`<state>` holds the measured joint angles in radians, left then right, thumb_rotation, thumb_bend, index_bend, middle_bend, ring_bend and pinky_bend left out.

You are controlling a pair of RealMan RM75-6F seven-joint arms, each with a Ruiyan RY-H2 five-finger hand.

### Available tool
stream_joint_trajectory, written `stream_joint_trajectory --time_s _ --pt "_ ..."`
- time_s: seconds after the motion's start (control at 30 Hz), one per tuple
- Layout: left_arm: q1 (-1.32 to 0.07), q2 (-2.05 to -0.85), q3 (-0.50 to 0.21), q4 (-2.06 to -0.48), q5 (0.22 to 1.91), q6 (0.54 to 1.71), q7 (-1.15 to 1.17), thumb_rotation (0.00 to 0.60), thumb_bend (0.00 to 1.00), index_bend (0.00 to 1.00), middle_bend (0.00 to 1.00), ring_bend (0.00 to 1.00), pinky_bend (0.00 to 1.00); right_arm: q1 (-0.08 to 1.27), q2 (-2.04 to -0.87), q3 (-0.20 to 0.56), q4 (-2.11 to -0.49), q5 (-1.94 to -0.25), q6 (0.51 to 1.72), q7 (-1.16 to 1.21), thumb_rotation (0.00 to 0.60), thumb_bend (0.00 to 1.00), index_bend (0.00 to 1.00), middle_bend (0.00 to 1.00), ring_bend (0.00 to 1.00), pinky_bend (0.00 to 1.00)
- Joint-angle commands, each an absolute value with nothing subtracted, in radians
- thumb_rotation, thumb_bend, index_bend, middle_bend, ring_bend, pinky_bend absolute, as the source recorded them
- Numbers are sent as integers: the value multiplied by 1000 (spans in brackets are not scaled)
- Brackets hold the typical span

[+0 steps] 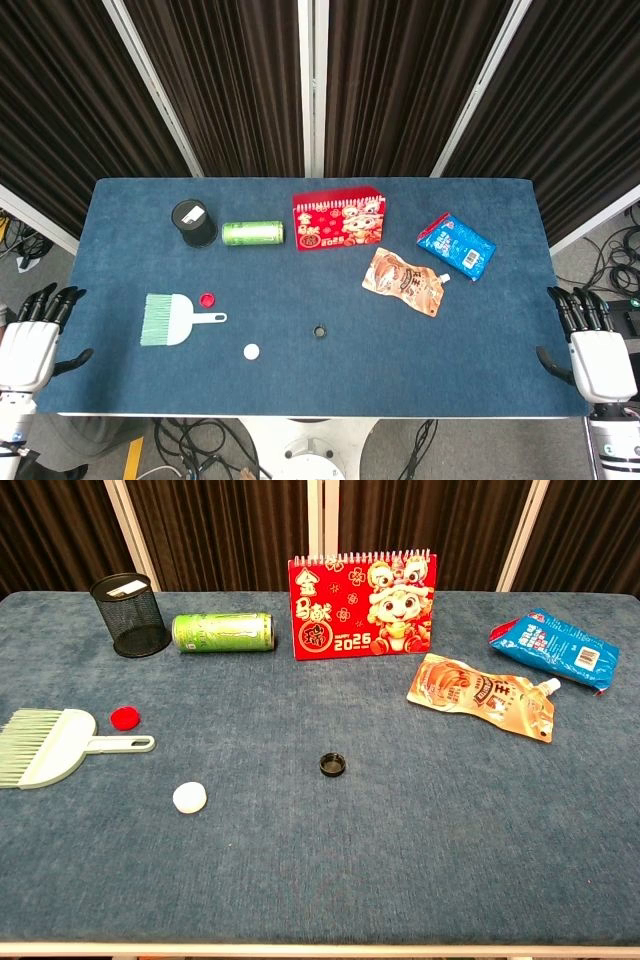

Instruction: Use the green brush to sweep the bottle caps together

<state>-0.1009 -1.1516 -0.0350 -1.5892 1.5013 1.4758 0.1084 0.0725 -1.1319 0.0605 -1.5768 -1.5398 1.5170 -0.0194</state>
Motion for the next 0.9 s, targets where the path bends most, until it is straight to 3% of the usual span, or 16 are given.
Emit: stream_joint_trajectory --time_s 0.03,0.47,0.57,0.9 --pt "-100 -1151 -34 -1593 1498 1474 109 600 126 146 134 61 124 73 -1133 61 -1575 -1539 1516 -20 600 160 0 107 0 0" --pt "-105 -1155 -42 -1601 1498 1478 106 600 120 150 140 62 123 68 -1144 82 -1558 -1559 1569 -4 600 205 0 120 0 0" --pt "-130 -1160 -48 -1591 1511 1452 86 600 122 197 221 112 122 71 -1138 93 -1557 -1557 1578 -15 600 214 2 125 0 0" --pt "-273 -1244 -68 -1520 1545 1285 26 600 195 306 350 224 178 88 -1112 122 -1582 -1532 1567 -57 600 224 17 130 0 0"
